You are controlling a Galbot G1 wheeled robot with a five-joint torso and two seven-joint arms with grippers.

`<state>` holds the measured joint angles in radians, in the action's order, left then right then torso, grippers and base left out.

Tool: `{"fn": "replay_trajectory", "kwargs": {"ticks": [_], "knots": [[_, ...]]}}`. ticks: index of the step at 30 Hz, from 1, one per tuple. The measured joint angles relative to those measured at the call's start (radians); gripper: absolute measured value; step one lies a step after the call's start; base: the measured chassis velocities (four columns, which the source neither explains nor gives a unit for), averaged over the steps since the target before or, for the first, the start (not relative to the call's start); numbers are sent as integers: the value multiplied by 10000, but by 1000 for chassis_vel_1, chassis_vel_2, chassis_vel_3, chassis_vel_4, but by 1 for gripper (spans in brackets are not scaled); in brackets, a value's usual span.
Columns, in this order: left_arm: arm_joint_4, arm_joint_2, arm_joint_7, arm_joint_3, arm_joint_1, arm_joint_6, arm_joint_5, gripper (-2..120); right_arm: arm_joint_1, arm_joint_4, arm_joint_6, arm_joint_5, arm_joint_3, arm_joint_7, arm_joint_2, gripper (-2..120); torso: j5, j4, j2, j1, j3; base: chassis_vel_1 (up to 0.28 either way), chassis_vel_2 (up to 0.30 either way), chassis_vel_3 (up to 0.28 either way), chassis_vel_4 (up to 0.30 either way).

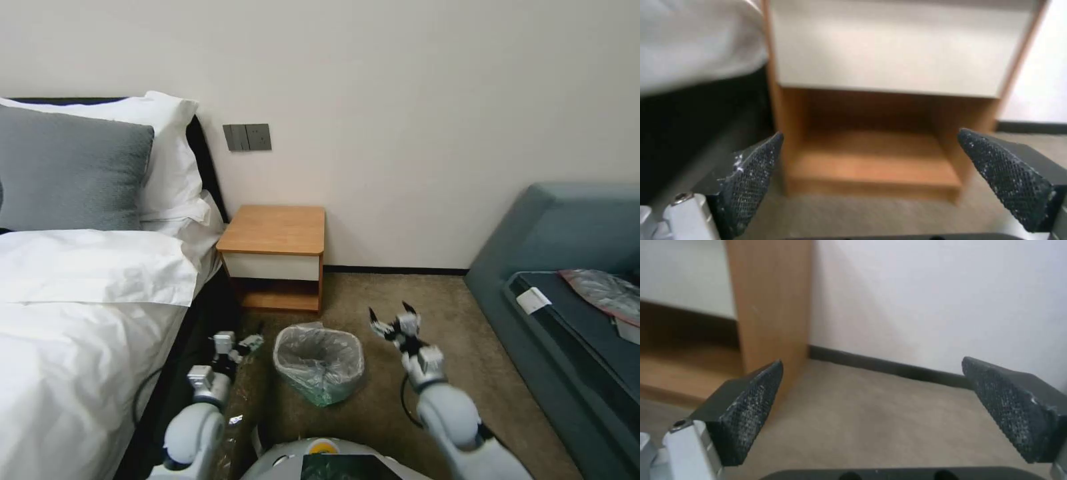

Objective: Pick up the garbage bag from the table and place it over the trash can.

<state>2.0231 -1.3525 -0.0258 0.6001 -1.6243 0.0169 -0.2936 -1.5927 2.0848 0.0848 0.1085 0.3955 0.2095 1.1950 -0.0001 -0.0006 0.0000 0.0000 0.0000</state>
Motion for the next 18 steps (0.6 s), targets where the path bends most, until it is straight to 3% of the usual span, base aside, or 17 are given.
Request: {"fn": "replay_trajectory", "kwargs": {"ticks": [5, 18], "knots": [[-482, 63, -16, 198, 28, -937, 137, 98, -496, -465, -1090, -604, 136, 240, 474, 100, -1, 8, 0, 0, 0, 0, 0, 0, 0], [-496, 64, 18, 183, 28, -926, 123, 98, -466, -477, -1099, -576, 132, 233, 465, 100, 1, 6, 0, 0, 0, 0, 0, 0, 0]]}}
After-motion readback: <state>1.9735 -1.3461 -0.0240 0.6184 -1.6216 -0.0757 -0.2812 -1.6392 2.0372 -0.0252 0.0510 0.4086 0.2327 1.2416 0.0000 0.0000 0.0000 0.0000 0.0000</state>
